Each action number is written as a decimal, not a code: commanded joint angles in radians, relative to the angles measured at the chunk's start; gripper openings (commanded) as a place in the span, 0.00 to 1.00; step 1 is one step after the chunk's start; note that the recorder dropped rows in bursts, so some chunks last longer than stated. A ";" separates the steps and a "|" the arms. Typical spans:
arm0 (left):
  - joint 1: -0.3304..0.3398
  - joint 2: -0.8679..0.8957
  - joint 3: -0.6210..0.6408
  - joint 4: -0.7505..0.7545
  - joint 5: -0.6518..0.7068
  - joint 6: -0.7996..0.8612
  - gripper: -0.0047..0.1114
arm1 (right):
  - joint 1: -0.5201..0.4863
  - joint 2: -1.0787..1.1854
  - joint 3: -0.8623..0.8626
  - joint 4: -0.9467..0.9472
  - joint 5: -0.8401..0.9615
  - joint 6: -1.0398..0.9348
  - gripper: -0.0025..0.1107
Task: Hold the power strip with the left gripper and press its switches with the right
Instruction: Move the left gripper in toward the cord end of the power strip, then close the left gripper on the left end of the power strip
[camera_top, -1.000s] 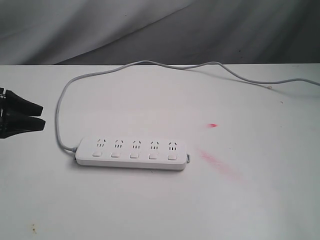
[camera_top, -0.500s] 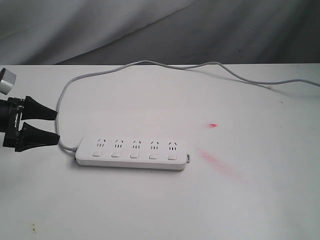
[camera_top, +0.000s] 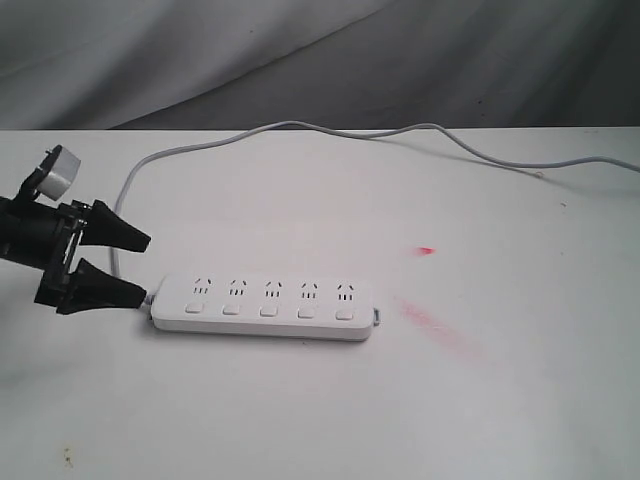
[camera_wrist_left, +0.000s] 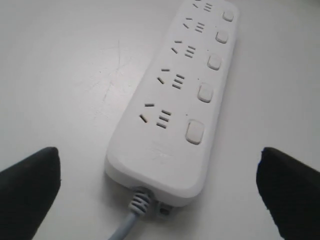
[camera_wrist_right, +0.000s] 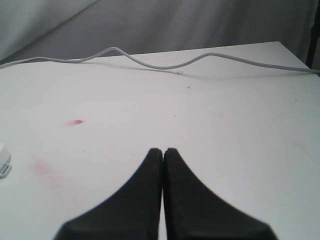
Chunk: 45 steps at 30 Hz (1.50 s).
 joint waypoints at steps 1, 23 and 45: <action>-0.006 0.015 -0.046 -0.014 0.005 0.007 0.90 | -0.007 -0.005 0.003 -0.009 -0.005 0.003 0.02; -0.092 0.119 -0.103 0.105 -0.015 0.007 0.85 | -0.007 -0.005 0.003 -0.009 -0.005 0.003 0.02; -0.126 0.173 -0.103 0.182 -0.154 0.007 0.85 | -0.007 -0.005 0.003 -0.009 -0.005 0.003 0.02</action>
